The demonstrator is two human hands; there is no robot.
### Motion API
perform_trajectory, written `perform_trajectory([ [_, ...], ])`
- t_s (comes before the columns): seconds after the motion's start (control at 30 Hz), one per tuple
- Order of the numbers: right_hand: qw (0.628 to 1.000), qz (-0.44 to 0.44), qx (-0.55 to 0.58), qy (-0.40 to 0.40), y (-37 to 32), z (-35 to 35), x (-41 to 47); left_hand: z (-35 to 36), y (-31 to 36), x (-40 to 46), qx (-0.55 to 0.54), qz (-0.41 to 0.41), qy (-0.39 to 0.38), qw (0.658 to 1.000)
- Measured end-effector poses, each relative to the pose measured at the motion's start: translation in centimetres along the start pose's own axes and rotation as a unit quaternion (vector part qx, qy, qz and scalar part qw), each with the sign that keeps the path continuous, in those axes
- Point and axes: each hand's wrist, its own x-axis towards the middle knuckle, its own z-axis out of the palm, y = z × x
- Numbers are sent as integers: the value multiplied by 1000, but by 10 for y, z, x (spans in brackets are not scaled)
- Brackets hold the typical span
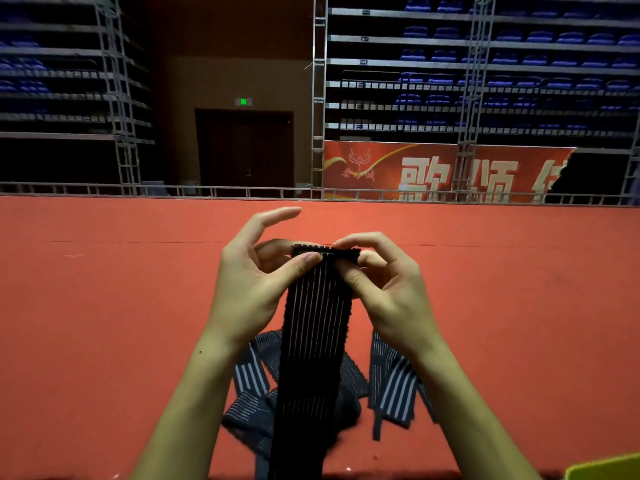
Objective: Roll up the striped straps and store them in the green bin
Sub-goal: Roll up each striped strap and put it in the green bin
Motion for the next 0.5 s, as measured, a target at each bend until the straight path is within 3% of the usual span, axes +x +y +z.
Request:
perform_trajectory([
  [0.23, 1000, 8, 10, 23, -13, 16, -36, -3, 10, -47, 40, -97, 32, 994],
  [0.5, 997, 37, 41, 44, -24, 17, -68, 4, 23, -77, -51, -132, 38, 989],
])
